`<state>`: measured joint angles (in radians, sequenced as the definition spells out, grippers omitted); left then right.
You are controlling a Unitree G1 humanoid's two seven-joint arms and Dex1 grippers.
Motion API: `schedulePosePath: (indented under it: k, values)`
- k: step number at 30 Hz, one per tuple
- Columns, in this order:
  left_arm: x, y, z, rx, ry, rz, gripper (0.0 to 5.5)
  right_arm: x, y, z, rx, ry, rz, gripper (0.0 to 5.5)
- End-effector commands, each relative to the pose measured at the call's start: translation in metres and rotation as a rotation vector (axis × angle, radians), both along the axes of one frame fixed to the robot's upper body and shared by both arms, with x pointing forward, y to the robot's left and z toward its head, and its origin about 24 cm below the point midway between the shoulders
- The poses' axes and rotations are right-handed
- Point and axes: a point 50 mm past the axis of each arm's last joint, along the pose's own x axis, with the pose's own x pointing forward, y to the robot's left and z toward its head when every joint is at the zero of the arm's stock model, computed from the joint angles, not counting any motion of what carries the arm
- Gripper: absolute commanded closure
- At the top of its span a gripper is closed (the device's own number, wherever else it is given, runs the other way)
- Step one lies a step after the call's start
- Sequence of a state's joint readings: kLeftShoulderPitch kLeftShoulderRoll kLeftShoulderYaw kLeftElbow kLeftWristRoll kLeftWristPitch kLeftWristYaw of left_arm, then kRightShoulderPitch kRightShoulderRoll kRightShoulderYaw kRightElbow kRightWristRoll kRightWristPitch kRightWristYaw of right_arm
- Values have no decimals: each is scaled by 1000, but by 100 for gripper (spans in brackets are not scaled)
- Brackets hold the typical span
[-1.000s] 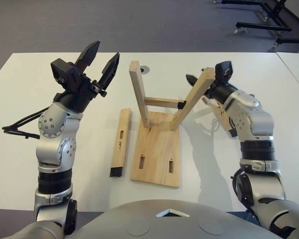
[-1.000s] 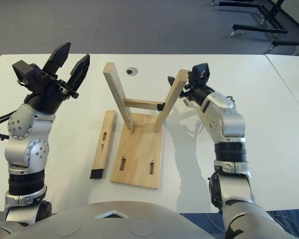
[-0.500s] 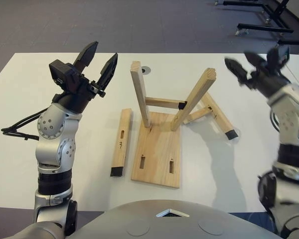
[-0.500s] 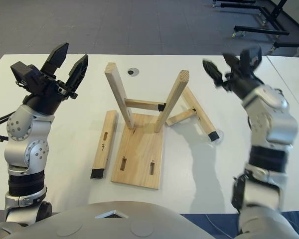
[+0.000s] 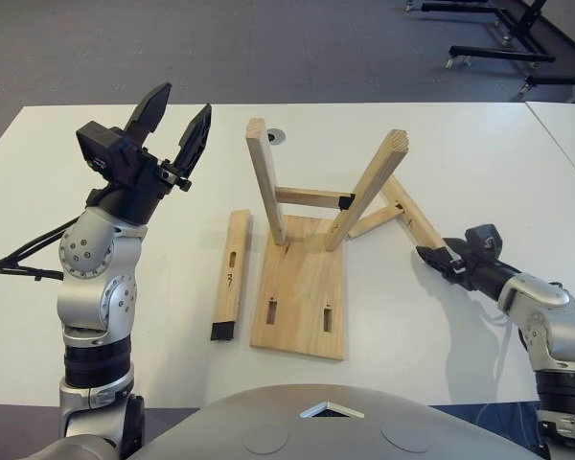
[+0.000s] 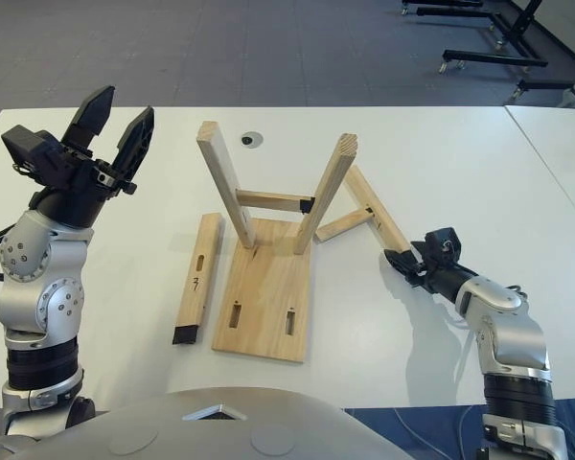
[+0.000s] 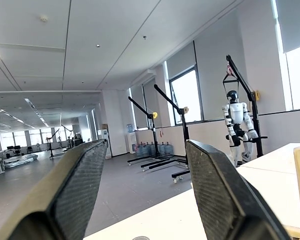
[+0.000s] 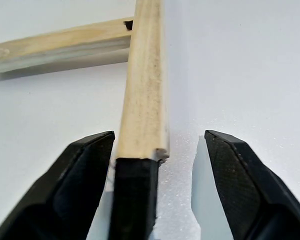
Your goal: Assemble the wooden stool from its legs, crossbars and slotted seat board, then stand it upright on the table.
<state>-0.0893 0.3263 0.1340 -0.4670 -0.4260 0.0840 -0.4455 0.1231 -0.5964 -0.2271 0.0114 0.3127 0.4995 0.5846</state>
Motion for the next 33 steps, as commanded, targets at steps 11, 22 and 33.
schedulePosePath:
  k: [11,22,33]
  values:
    - [8,-2,3,16,-7,-32,265,28,3,2,13,-123,-16,437]
    - [18,-6,23,39,-51,-86,265,102,64,147,370,-651,60,437]
    - [41,-41,48,219,-85,-176,265,96,145,231,416,-901,332,437]
